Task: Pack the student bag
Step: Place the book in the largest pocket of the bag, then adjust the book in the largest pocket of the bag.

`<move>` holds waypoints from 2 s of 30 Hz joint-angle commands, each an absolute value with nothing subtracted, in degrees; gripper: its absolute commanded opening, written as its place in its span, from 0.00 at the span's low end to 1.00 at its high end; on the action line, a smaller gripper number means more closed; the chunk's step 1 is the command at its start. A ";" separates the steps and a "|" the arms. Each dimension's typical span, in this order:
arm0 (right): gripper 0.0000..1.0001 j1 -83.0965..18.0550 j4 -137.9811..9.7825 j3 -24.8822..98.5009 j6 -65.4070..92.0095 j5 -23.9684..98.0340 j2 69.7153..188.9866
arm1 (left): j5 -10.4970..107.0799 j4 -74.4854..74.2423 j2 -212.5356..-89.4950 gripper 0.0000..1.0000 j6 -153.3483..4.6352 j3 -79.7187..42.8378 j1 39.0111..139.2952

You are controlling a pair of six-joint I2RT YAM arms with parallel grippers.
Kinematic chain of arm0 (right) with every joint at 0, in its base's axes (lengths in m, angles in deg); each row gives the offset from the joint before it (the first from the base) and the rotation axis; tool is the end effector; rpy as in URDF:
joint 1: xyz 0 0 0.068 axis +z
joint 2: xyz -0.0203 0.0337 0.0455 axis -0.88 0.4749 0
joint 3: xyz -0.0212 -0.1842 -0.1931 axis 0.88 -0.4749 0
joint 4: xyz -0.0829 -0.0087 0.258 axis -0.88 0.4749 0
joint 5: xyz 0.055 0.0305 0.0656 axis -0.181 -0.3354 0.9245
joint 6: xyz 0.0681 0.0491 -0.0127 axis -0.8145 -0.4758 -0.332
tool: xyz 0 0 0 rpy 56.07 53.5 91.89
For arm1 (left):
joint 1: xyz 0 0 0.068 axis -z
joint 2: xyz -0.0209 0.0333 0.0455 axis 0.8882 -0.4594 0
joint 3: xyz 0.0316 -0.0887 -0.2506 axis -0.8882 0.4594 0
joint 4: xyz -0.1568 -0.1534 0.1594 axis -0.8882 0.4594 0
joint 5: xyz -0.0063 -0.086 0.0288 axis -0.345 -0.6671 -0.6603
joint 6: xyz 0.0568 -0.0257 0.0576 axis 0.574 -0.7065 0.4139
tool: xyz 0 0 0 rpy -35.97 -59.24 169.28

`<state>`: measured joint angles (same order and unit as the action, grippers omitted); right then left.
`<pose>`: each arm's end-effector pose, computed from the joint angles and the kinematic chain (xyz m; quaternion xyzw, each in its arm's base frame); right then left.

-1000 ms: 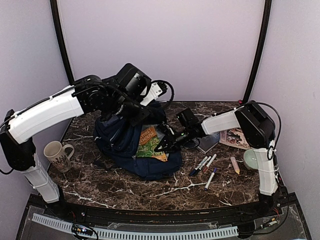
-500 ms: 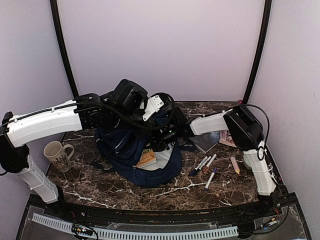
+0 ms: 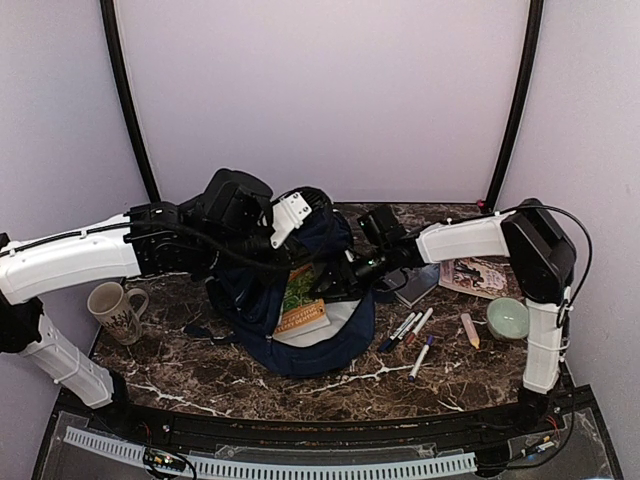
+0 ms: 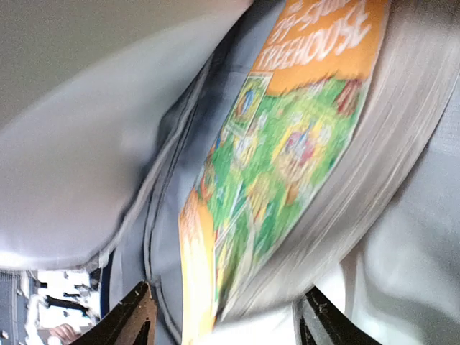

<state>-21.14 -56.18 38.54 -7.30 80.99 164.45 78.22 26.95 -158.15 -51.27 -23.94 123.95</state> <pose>0.3058 0.3381 0.1440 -0.2530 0.8151 0.5192 0.0453 0.2019 -0.3115 0.3369 0.4286 0.7399 -0.0598 0.5150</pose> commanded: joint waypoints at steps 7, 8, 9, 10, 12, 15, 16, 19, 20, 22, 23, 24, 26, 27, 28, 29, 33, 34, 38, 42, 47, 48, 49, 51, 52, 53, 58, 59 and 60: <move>0.66 -20.16 -45.46 30.13 12.48 74.30 156.26 | 82.21 20.35 -154.36 0.00 -54.53 -19.83 123.76; 0.63 -19.86 -44.23 29.64 14.68 73.36 155.88 | 82.45 20.01 -154.36 0.00 -54.90 -19.64 123.78; 0.59 -19.30 -43.17 29.09 16.91 72.38 155.43 | 82.58 19.76 -154.36 0.00 -55.24 -19.49 123.78; 0.54 -18.76 -42.10 28.50 18.90 70.71 154.84 | 82.50 19.48 -154.40 0.00 -55.57 -19.34 123.74; 0.44 -17.57 -42.33 26.67 21.67 66.57 152.96 | 82.27 19.02 -154.57 0.00 -55.95 -19.04 123.81; 0.31 -15.62 -44.50 23.34 23.48 58.09 149.03 | 81.90 18.93 -155.07 0.00 -56.34 -19.20 123.74; 0.29 -14.74 -44.94 22.54 24.04 55.31 147.54 | 81.86 18.94 -155.25 0.00 -56.39 -19.36 123.74; 0.27 -12.13 -45.21 21.45 26.68 49.68 145.06 | 81.46 18.82 -155.56 0.00 -56.45 -19.51 123.79; 0.27 -10.90 -45.36 21.13 28.02 47.87 144.51 | 81.24 18.67 -155.65 0.00 -56.45 -19.49 123.74; 0.26 -8.53 -46.18 20.96 31.25 43.98 143.71 | 80.84 18.44 -155.88 0.00 -56.45 -19.48 123.81; 0.27 -7.61 -46.94 21.17 32.22 41.59 143.50 | 80.74 18.34 -156.04 0.00 -56.45 -19.48 123.73; 0.28 -6.77 -47.62 21.57 33.16 40.28 143.47 | 80.65 18.22 -156.17 0.00 -56.54 -19.56 123.74; 0.39 -5.20 -48.79 22.75 35.31 38.74 143.96 | 80.39 17.92 -156.37 0.00 -56.69 -19.49 123.78; 0.44 -4.29 -49.47 23.36 36.66 37.86 144.50 | 80.25 17.78 -156.45 0.00 -56.85 -19.42 123.72; 0.49 -3.47 -50.35 23.81 38.02 36.74 145.19 | 80.13 17.61 -156.44 0.00 -56.99 -19.33 123.74; 0.52 -2.66 -51.09 24.33 39.51 35.91 145.80 | 79.93 17.45 -156.39 0.00 -57.10 -19.27 123.78; 0.60 -0.17 -55.27 25.70 44.22 32.67 148.13 | 78.87 17.10 -156.38 0.00 -57.06 -19.18 123.74; 0.61 0.40 -55.93 26.10 45.44 32.43 148.72 | 78.69 17.19 -156.46 0.00 -57.06 -19.22 123.74; 0.69 2.02 -57.33 27.71 49.44 32.23 151.91 | 78.27 17.25 -156.47 0.00 -57.09 -19.32 123.74; 0.68 2.22 -57.13 29.94 51.80 29.93 154.97 | 77.34 17.56 -156.14 0.00 -57.37 -19.44 123.75; 0.64 1.57 -66.08 29.16 52.31 16.30 156.89 | 76.10 17.89 -155.94 0.00 -57.89 -19.01 123.75; 0.63 1.02 -67.46 29.74 51.95 13.95 157.25 | 75.93 17.82 -155.88 0.00 -57.98 -18.87 123.78; 0.62 0.43 -68.72 30.38 51.22 12.05 157.53 | 75.82 17.74 -155.86 0.00 -58.02 -18.68 123.81; 0.60 -1.23 -70.79 32.17 49.10 9.20 157.89 | 75.38 17.51 -155.91 0.00 -58.03 -18.53 123.76; 0.59 -2.05 -71.08 33.20 47.63 8.58 158.07 | 75.22 17.34 -155.94 0.00 -58.03 -18.44 123.75; 0.58 -2.80 -71.12 34.17 46.31 8.35 158.19 | 75.11 17.15 -155.94 0.00 -58.03 -18.35 123.75; 0.57 -3.28 -68.22 35.52 44.48 13.60 157.75 | 75.21 16.67 -155.89 0.00 -58.11 -17.94 123.76; 0.57 -3.09 -66.16 35.39 44.58 16.75 157.23 | 75.43 16.54 -155.79 0.00 -58.12 -17.71 123.75; 0.58 -3.04 -63.09 35.35 45.23 21.40 156.60 | 75.97 16.38 -155.65 0.00 -58.12 -17.42 123.81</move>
